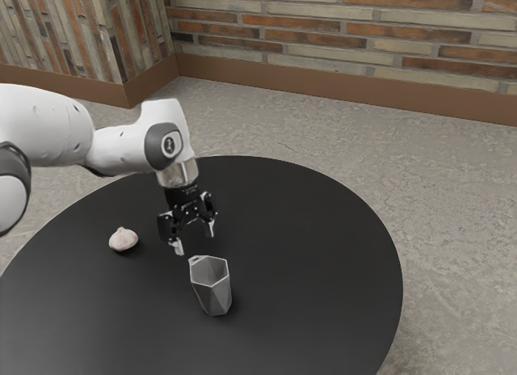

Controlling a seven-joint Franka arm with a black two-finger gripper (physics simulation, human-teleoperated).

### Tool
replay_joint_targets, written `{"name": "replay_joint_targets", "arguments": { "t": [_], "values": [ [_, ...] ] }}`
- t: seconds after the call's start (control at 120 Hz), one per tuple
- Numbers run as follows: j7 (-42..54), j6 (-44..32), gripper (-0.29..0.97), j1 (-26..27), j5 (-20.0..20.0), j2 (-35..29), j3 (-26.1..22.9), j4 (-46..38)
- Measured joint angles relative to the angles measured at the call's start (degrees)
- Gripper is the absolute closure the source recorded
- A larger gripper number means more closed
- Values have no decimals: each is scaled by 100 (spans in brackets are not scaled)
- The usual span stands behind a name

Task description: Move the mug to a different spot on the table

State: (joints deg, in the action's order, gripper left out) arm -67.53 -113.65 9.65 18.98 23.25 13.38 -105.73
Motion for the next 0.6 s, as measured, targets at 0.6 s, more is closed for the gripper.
{"name": "replay_joint_targets", "arguments": {
  "t": [0.6],
  "values": [
    [280,-1097,0,55,345,-484,7,-1004]
  ]
}}
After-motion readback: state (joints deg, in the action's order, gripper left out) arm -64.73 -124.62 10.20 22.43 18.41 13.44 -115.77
